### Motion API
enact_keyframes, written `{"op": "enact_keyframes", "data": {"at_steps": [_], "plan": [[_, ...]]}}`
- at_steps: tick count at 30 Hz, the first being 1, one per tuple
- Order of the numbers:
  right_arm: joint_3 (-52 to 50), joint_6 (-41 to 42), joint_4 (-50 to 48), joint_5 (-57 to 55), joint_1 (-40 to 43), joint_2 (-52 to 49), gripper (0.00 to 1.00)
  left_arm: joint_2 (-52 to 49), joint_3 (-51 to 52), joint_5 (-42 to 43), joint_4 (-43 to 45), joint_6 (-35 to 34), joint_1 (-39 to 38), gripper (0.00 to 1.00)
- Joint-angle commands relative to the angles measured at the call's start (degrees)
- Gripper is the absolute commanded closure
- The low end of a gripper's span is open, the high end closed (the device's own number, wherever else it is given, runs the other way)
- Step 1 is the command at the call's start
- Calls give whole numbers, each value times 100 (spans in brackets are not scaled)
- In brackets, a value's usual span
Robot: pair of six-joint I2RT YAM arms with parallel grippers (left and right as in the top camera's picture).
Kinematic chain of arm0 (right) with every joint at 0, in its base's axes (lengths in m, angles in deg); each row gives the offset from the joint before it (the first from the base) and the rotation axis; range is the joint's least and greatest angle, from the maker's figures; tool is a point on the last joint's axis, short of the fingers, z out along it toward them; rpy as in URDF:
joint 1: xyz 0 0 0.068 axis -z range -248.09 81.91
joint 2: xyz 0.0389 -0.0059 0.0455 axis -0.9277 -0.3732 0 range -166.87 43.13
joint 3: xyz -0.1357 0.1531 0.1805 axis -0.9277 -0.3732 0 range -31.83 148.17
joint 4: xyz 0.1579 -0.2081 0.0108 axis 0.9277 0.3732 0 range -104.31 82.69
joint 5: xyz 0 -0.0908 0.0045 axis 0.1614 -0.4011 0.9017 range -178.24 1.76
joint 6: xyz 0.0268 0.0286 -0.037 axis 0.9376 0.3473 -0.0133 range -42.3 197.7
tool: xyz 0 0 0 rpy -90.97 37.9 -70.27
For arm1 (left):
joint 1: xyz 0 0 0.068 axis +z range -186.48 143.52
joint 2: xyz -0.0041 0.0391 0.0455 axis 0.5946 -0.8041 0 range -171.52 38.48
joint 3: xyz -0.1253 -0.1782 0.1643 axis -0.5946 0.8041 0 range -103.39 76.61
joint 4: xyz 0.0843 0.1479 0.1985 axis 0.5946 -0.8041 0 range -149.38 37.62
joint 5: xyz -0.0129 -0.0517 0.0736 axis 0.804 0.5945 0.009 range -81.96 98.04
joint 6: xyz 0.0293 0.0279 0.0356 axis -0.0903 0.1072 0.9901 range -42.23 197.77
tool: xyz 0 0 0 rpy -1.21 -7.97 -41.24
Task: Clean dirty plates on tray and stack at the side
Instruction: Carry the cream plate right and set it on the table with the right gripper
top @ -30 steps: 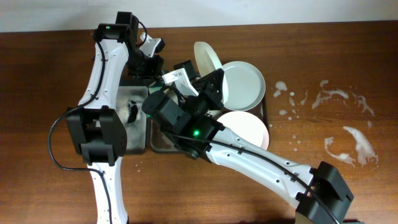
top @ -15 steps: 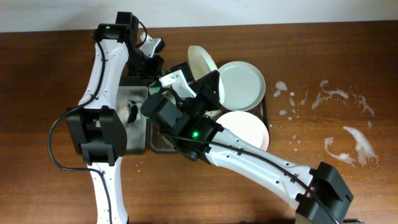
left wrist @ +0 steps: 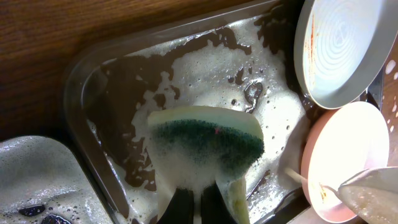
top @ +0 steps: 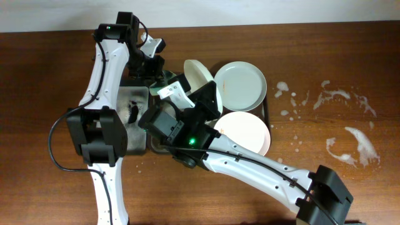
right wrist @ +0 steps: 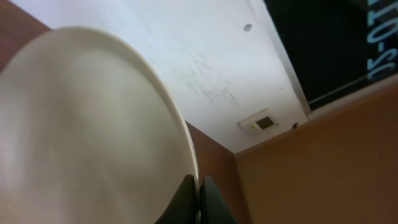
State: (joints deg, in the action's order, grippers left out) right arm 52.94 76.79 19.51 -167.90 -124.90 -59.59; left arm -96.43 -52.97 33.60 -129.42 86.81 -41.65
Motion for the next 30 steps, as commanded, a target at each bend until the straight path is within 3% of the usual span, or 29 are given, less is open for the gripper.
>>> {"op": "enact_keyframes", "data": {"at_steps": [1,5,8,11,14,17,18,24,30], "plan": [[7,337,302,-175,63,13,96,-9,28,103,28,90,9,100],[9,1917,1209,275,459,157,96,-9,28,105,11,90,9,100],[9,1943,1445,4076,1362,627,96,-9,28,105,31,90,9,100],[9,1464,1445,7261,2780,890,96,-9,28,105,31,90,9,100],[9,1187,1445,8717,3762,914,96,-9,28,105,33,87,9,100],[9,1364,1939,6513,3563,914,96,-9,28,103,33,90,9,100],[9,1362,2011,6286,3462,925,96,-9,28,103,33,90,9,100],[7,1410,1937,6719,4113,973,96,-9,28,105,35,90,9,100],[-28,1687,2328,7294,5930,955,96,-9,28,103,55,90,9,100]]}}
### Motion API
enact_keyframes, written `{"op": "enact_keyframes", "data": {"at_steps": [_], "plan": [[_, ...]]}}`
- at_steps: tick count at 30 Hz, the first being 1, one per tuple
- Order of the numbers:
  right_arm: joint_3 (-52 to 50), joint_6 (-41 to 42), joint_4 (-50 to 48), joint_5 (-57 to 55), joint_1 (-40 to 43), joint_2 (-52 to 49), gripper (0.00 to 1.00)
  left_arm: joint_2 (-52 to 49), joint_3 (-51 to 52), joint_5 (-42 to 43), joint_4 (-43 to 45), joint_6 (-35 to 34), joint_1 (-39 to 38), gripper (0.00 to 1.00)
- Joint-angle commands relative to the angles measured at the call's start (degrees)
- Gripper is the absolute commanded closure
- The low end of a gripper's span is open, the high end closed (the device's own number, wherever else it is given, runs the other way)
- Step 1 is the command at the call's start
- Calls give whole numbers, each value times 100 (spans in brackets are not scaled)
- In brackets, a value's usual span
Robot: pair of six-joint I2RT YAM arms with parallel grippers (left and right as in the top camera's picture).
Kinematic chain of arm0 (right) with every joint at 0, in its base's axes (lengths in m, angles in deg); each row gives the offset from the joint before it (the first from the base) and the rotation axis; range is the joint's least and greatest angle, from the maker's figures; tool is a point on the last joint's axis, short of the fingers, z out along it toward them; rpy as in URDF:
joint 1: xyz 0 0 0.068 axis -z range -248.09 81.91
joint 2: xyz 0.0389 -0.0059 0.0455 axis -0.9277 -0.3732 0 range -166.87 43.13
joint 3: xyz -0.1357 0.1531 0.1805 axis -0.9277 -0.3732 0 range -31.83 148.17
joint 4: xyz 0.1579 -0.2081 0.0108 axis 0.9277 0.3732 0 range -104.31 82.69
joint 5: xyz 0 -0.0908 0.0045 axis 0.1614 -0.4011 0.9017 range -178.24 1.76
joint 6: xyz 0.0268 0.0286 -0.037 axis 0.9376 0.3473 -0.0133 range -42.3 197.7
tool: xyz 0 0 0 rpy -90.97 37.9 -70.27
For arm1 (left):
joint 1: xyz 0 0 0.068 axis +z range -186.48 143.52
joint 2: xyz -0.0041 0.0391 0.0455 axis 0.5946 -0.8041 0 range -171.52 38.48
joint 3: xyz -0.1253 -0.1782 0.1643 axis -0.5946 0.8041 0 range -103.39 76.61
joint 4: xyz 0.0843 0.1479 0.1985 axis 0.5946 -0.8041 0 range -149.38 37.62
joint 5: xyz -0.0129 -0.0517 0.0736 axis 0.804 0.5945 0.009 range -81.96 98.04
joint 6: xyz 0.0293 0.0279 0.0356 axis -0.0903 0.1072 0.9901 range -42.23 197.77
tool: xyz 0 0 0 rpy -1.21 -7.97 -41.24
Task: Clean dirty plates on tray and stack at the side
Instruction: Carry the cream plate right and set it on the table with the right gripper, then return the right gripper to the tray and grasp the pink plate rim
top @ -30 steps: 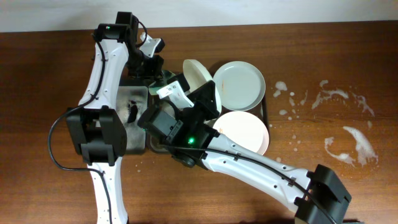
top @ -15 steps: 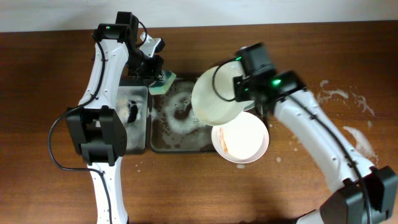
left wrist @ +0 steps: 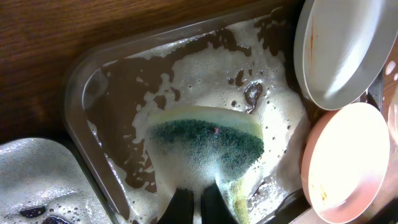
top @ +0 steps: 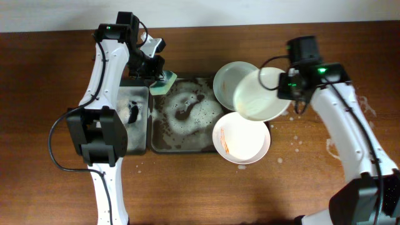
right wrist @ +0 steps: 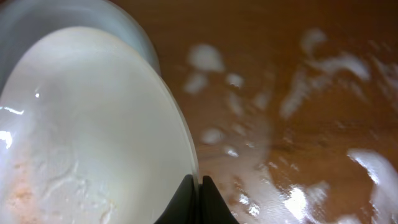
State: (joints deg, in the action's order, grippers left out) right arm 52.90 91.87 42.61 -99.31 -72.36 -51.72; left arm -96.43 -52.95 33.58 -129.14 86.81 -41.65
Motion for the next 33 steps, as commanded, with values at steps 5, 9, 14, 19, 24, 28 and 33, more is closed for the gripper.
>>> {"op": "enact_keyframes", "data": {"at_steps": [5,9,14,19,24,28,33], "plan": [[-398,654,-291,1530,2922,146,96,-9,26,116,31,-42,7,100],[-1248,791,-1106,1908,4347,142,96,-9,26,116,131,-42,7,100],[-2159,1250,-2402,1119,4684,-186,96,-9,26,168,262,-232,-26,100],[-2157,1252,-2765,1036,4684,-380,88,-9,26,168,278,-229,-31,100],[-1735,1141,-2551,2218,4651,-317,28,-9,26,166,280,-229,-33,100],[-555,282,-1259,3862,3740,-192,40,-9,26,127,282,-229,-46,100],[-1484,2,26,3178,1204,-212,55,-9,26,11,289,-229,-107,100]]}}
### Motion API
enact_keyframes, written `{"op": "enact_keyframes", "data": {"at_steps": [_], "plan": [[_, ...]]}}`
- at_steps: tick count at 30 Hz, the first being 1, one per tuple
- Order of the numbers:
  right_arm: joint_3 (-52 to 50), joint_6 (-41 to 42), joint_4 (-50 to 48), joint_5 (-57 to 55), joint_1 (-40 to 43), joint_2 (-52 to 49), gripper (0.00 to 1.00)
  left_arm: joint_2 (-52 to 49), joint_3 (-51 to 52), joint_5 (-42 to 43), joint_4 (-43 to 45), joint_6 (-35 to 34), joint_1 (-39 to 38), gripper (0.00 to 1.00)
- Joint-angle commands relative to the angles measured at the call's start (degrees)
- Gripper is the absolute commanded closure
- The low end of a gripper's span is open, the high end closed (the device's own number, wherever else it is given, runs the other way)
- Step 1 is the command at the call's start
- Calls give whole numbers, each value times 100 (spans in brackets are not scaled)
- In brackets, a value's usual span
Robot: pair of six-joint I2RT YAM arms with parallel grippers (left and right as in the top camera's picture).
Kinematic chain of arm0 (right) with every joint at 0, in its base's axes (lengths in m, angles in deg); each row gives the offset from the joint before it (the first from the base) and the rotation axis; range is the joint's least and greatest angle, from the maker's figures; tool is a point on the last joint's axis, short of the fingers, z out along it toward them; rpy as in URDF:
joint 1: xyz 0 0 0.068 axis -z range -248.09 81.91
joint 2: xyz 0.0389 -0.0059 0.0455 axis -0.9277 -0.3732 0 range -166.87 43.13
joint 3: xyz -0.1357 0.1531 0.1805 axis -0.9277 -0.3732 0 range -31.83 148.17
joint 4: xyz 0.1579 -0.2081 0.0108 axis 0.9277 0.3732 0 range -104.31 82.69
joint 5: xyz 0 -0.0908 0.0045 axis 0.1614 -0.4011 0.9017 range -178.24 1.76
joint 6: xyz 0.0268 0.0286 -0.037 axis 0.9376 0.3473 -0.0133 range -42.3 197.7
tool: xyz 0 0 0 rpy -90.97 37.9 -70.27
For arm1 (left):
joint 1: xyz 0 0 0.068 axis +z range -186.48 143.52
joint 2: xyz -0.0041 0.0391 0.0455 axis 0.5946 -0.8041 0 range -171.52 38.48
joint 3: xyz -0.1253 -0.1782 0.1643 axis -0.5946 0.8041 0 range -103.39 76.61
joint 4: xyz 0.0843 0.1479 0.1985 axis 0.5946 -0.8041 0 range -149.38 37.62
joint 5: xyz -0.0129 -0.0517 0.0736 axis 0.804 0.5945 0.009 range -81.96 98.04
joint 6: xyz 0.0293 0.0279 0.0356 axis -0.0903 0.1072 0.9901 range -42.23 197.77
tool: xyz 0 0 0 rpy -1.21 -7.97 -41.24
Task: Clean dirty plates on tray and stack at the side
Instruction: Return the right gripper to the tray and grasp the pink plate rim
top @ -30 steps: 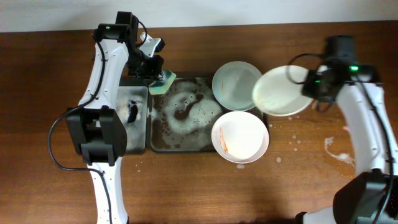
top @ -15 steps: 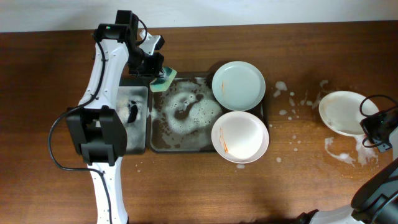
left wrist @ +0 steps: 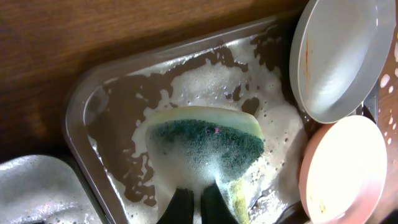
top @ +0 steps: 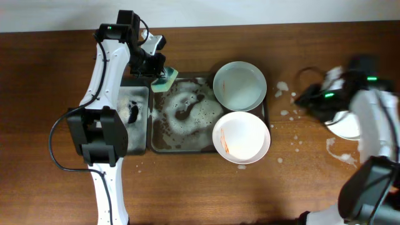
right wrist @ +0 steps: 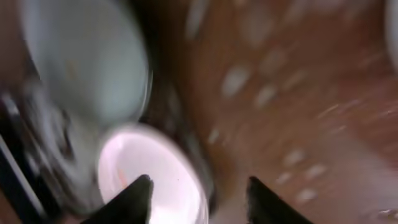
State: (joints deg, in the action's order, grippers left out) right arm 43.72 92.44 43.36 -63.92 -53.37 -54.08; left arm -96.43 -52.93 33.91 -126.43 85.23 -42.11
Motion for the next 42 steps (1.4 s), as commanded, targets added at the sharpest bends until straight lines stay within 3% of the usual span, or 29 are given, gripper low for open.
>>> {"op": "enact_keyframes", "data": {"at_steps": [1,5,13,17,18,23,27,29,33,34,35,37,42], "plan": [[-807,-52,-192,-365,-944,24,55,-9,24,-22,20,-72,-59,100],[-1499,619,-730,-1412,-1727,24,59,-11,24,-37,70,-72,-98,100],[-1989,549,-1467,-1493,-2214,20,61,-11,26,-37,98,-72,-140,100],[-2006,549,-1469,-1495,-2387,17,80,-11,24,-37,120,-72,-140,100],[-2006,551,-1484,-1493,-2411,9,96,-11,24,-39,120,-72,-140,100],[-1742,372,-1502,-835,-2455,50,96,-11,24,-37,120,-72,-140,100],[-1222,1631,-2120,-450,-3257,188,96,-11,26,-37,125,-72,-140,100],[-1222,2667,-2579,-1443,-3866,35,96,-11,26,-37,116,-72,-133,100],[-1222,3228,-2688,-2142,-4553,-229,96,-11,26,-37,116,-70,-136,100],[-1224,3226,-2712,-2149,-4583,-249,57,-11,24,-37,116,-72,-136,100],[-1222,3222,-2758,-2227,-4577,-249,46,-11,24,-37,114,-70,-136,100],[-1222,3191,-2870,-2260,-4579,-249,39,-11,26,-37,114,-72,-136,100],[-1222,2938,-3053,-2629,-4577,-649,35,-11,26,-39,122,-70,-136,100]]}}
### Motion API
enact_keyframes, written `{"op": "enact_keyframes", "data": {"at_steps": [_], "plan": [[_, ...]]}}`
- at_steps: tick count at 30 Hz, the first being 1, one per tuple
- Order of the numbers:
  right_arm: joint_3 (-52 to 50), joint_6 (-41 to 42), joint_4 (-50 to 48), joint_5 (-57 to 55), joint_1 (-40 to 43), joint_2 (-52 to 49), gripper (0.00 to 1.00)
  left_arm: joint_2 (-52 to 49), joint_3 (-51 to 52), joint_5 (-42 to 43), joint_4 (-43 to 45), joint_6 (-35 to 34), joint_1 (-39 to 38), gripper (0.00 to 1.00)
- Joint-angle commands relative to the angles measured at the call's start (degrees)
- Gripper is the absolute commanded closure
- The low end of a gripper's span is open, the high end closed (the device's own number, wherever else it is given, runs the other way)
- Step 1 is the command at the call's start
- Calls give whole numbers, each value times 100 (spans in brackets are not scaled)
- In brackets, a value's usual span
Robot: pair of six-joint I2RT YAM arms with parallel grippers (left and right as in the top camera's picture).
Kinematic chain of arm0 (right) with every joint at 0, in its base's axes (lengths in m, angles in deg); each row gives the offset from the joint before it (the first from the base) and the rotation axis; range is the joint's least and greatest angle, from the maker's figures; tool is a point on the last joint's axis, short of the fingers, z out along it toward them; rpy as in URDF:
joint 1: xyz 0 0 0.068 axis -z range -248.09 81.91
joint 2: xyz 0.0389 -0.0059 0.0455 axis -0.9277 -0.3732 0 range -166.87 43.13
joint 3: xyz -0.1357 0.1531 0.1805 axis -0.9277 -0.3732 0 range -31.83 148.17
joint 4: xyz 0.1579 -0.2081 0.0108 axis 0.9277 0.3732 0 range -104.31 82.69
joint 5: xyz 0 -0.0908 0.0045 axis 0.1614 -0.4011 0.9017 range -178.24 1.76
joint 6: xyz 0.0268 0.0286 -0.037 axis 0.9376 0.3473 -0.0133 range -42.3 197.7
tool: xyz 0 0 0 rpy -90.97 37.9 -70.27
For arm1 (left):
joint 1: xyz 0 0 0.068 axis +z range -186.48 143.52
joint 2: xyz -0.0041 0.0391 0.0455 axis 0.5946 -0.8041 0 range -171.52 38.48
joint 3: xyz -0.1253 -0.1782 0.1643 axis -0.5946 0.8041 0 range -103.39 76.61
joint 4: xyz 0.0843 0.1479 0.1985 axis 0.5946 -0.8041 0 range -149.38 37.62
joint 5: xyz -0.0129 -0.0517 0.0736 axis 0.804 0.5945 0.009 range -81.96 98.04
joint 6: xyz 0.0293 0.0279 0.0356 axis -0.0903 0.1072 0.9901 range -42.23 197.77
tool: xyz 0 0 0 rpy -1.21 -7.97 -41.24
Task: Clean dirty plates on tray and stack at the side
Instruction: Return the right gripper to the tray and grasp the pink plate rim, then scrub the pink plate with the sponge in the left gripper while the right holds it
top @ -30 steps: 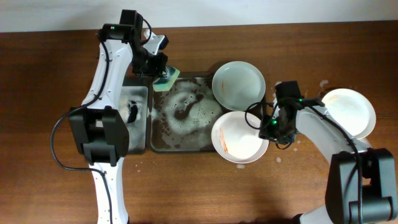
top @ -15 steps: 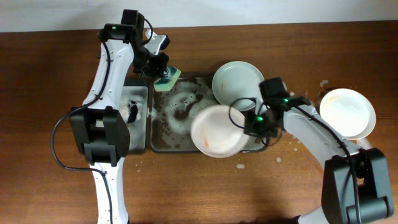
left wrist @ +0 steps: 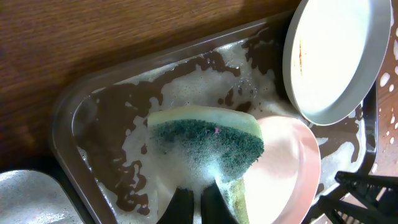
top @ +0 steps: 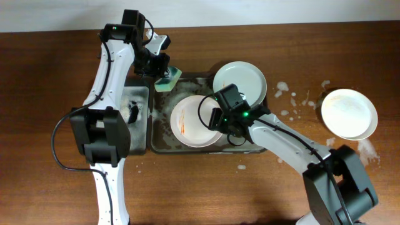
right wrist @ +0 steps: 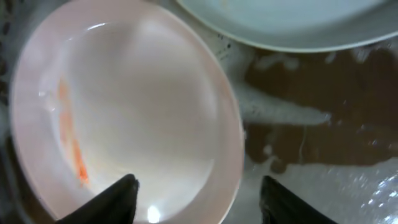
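Note:
A pinkish-white plate (top: 192,120) streaked with orange lies in the soapy part of the dark tray (top: 164,145); the same plate (right wrist: 124,118) fills the right wrist view. My right gripper (top: 220,119) hovers open over its right rim, fingers (right wrist: 118,193) spread wide. My left gripper (top: 164,74) is shut on a foamy green and yellow sponge (left wrist: 205,144) over the tray's back left corner. A second stained plate (top: 240,84) rests at the tray's back right. One cream plate (top: 349,114) lies on the table far right.
A grey basin of suds (top: 134,119) sits against the tray's left side. Patches of foam (top: 334,95) spot the wooden table between the tray and the cream plate.
My right gripper has moved from the far right of the table to the tray. The orange-streaked plate now lies in the tray's soapy left part instead of its front right. The sponge shifted slightly right.
My right gripper first held a cream plate on edge over the tray, then held it over the tray's right side. Then that plate lay on the table far right with the gripper open. Now the gripper is open over the streaked plate. My left gripper kept the sponge throughout.

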State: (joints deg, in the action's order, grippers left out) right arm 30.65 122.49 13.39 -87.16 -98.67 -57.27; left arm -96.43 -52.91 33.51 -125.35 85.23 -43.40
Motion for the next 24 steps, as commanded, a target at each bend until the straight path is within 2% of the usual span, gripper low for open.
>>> {"op": "enact_keyframes", "data": {"at_steps": [1,5,7,9,12,16,21,24], "plan": [[85,-83,-109,-302,-46,-483,35,-11,24,0,15,-70,-7,100],[85,-83,-505,-295,-46,-680,36,-11,22,2,31,-70,-7,100],[85,-105,-584,-352,-44,-682,41,-11,24,2,31,-70,-7,100],[85,-103,-619,-590,-39,-774,50,-11,24,0,31,-70,-7,100],[85,-101,-664,-280,72,-927,65,-11,24,-2,31,-70,-7,100],[85,-103,-592,221,262,-942,96,-11,26,-149,4,-70,-7,100],[85,-105,-461,761,431,-942,96,-11,26,-131,-743,-4,-11,100],[85,-243,-468,994,518,-942,96,-11,205,-127,-1102,341,-170,100]]}}
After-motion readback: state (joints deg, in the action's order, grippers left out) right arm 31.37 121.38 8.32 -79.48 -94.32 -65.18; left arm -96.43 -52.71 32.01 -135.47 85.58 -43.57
